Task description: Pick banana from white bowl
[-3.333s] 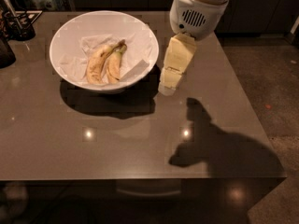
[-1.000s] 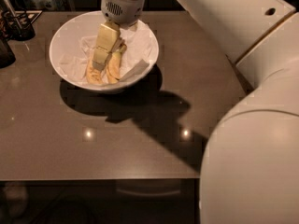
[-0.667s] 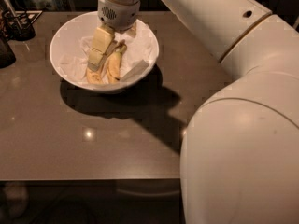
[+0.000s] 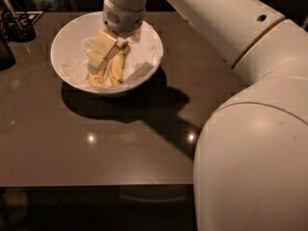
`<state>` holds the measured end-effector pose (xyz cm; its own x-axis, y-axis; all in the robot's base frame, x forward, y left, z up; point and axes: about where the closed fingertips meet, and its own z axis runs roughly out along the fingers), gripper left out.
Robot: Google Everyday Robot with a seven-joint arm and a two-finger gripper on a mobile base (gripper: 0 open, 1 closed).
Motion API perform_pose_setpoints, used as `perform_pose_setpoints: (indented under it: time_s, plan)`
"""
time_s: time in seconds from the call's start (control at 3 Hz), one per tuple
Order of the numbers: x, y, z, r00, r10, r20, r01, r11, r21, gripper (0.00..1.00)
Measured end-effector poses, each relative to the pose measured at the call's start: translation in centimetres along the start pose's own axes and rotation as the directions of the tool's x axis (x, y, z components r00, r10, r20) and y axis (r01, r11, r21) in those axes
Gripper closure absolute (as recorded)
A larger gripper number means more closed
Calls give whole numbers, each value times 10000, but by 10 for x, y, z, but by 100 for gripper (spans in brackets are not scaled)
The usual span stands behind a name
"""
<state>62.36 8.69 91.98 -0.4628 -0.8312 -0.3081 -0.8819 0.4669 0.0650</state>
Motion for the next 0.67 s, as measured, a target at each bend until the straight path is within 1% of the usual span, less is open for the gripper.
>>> perform_pose_setpoints:
  time_s: [0.33, 0.67]
  plan:
    - [1, -8, 8, 9978, 655, 82, -654, 9977, -164, 0]
    - [1, -14, 16, 9925, 1214, -129, -1217, 9921, -304, 18]
